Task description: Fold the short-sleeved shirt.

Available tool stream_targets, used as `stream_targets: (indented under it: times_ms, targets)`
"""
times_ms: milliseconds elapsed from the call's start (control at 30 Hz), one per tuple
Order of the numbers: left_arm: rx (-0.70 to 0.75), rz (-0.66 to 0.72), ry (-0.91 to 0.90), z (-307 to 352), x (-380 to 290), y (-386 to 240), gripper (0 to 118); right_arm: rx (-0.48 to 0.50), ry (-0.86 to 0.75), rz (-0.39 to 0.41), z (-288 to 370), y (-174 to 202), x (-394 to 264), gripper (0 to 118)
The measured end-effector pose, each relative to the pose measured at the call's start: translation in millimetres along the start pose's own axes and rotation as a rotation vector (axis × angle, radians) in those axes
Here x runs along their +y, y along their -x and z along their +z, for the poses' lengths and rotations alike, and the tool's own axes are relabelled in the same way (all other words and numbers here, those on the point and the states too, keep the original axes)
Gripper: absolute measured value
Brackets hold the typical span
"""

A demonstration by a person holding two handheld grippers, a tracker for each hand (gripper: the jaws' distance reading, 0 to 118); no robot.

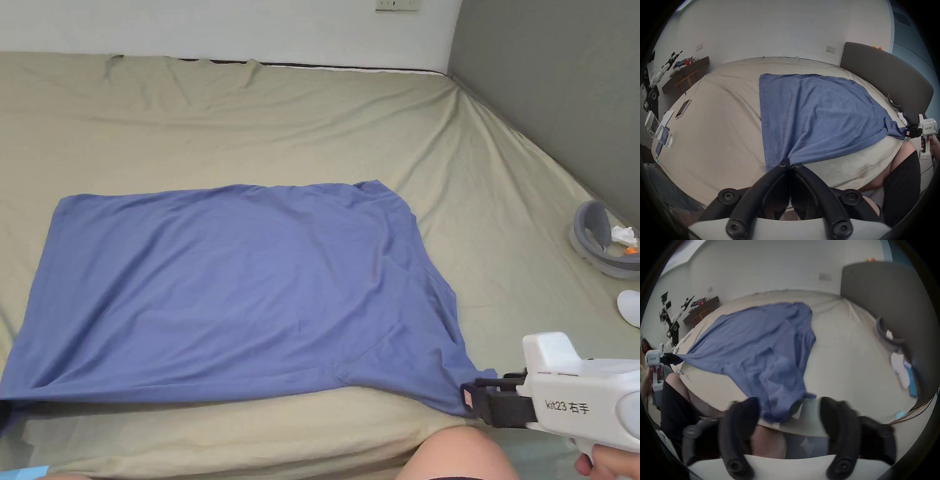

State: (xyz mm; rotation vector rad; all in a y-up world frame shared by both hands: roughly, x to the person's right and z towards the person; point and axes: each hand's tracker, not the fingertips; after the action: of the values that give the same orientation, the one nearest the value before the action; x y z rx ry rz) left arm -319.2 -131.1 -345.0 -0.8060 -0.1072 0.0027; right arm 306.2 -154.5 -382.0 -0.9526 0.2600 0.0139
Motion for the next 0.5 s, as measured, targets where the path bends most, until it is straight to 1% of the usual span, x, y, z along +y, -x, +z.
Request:
stream_targets:
  times_ms: [33,67,100,167,233,300,400,467,500]
  targets:
    - [0.004,-0.003,0.000,1.0,-0.3,-0.6,0,0.018,0.004,-0.005,-5.2,0.6,-2.4,22]
    - [0.004,-0.001,-0.001,-0.2,-0.2,0.6,0,0.053,-0.004,-0.011,-8.8,1.5,-5.0,13]
    - [0.001,0.007,0.001,-0.2,-0.7,0.5,0,0.082,-0.006,-0.017,-10.9,3.4,-8.1,12]
    - [0.003,-0.002,0.006,-0.9,-2.2,-1.6,0,0.045,-0.028,-0.016,-10.0,4.7,-7.9,5]
    - [0.013,-0.025,0.010,-1.2,-2.8,-1.4,0,0.025,-0.072,-0.005,0.0,7.6,-6.9,4]
    - [0.011,-0.026,0.004,3.0,-0.1,-1.5,0,-0.003,-0.125,0.051,14.0,10.8,-1.2,4]
    - [0.037,-0.059,-0.029,9.6,14.0,-4.2,0,-0.026,-0.174,0.098,36.8,20.4,15.9,4]
    - [0.036,-0.057,-0.028,11.6,34.3,0.5,0,-0.034,-0.216,0.135,48.0,24.7,37.4,4]
    - [0.034,-0.054,-0.032,12.6,45.2,1.9,0,-0.041,-0.229,0.141,51.9,28.0,51.4,4]
